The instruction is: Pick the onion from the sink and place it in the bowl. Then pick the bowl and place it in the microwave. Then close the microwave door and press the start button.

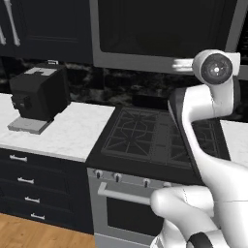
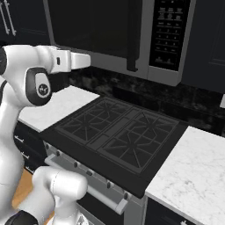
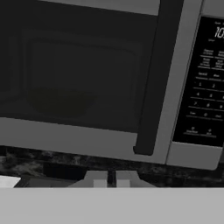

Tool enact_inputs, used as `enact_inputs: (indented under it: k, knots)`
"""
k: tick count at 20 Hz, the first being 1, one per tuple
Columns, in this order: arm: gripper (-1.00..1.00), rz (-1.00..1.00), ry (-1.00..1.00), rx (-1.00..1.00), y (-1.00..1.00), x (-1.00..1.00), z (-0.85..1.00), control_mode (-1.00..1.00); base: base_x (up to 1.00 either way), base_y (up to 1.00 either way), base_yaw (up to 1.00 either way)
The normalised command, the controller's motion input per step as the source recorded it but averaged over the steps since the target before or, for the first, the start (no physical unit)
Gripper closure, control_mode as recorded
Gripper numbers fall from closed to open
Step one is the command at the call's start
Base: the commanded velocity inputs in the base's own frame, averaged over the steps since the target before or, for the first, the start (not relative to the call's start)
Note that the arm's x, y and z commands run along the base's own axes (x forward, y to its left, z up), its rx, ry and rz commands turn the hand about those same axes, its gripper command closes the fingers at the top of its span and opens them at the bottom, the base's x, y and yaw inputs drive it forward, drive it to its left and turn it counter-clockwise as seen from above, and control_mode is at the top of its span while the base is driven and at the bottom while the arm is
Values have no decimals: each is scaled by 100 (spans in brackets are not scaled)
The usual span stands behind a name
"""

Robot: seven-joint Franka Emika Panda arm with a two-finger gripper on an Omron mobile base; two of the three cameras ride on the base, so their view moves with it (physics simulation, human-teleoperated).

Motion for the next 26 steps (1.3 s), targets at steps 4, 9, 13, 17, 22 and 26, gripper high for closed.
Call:
enact_inputs:
  k: [4, 9, 13, 17, 22, 26]
  knots:
    - [100, 0, 0, 0, -35, -39, 0, -100, 0, 0, 0]
    - [100, 0, -1, 0, -45, -14, 0, -100, 0, 0, 0]
    - [100, 1, -1, 0, -61, -2, 0, -100, 0, 0, 0]
    - [100, 18, -11, 1, -75, -9, -5, -100, 0, 0, 0]
    - [100, 20, -10, 6, -73, 0, -1, -100, 0, 0, 0]
    - [100, 17, -2, 7, -50, 10, -16, -100, 0, 0, 0]
